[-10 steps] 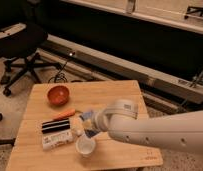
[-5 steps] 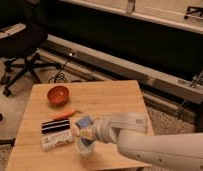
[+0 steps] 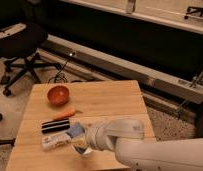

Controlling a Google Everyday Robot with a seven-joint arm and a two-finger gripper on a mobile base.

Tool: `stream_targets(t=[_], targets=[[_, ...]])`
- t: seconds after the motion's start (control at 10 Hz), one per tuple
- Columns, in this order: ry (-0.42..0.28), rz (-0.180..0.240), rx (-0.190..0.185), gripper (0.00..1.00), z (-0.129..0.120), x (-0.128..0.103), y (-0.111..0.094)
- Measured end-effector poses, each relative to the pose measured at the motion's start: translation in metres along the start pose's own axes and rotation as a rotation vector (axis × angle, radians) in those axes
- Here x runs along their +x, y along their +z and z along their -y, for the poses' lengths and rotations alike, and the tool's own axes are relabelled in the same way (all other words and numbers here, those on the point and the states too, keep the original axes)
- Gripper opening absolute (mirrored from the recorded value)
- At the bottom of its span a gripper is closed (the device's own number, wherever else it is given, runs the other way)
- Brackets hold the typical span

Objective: Place the white sponge in the ceramic cup

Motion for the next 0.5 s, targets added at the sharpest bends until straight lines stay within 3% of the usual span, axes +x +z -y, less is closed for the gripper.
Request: stream_targets(t=[0.3, 0.5], targets=[[-0.027, -0.038, 0.077, 0.0, 0.029, 0.01, 0.0], [-0.028, -0.051, 0.099, 0.0, 0.034, 0.012, 0.002]])
